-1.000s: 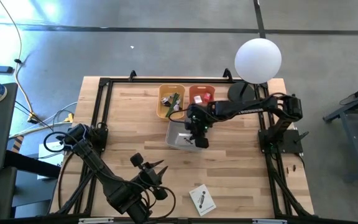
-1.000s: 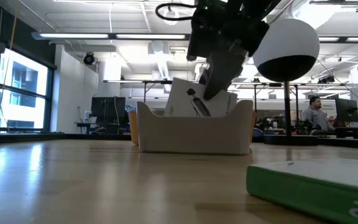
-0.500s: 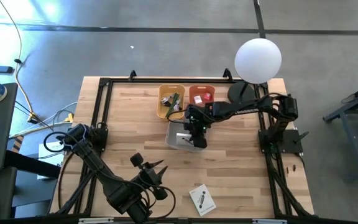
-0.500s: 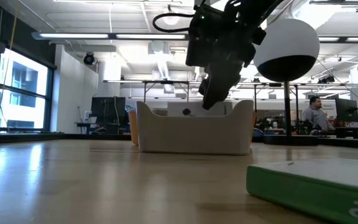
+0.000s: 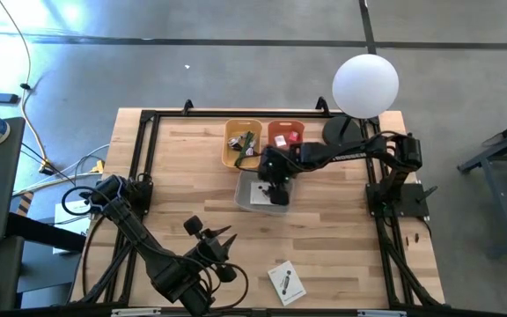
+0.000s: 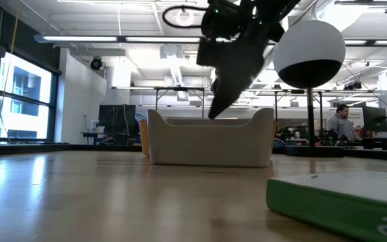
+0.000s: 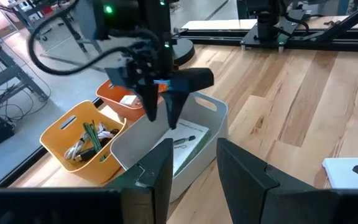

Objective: Pick and place items into bin
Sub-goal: Put the card reader box into the gray bin

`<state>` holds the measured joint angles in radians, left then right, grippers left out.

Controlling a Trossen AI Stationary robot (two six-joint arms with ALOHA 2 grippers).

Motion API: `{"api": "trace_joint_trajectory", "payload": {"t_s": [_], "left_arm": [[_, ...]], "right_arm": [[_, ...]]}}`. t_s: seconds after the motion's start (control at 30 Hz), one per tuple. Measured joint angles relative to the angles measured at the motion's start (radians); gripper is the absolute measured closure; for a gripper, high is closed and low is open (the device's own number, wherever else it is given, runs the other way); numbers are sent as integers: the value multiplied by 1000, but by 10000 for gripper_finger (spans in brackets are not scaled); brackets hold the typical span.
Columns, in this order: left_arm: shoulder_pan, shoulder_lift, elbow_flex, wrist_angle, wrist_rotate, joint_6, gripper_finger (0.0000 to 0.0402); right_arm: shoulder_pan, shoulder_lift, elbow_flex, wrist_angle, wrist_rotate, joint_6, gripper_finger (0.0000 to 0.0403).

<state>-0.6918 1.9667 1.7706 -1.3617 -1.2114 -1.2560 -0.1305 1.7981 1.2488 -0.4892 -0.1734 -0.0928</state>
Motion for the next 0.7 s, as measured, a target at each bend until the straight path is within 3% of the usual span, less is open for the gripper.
{"api": "trace_joint_trajectory", "payload": {"t_s": [0.23, 0.4, 0.7], "left_arm": [[0, 0, 0, 1, 0, -6, 289], [0, 0, 0, 7, 44, 0, 289], [-2, 0, 0, 103, 140, 178, 289]], "right_arm": [[0, 0, 79, -42, 0, -11, 171], [6, 0, 162, -183, -90, 6, 171], [93, -94, 226, -300, -122, 42, 171]]}}
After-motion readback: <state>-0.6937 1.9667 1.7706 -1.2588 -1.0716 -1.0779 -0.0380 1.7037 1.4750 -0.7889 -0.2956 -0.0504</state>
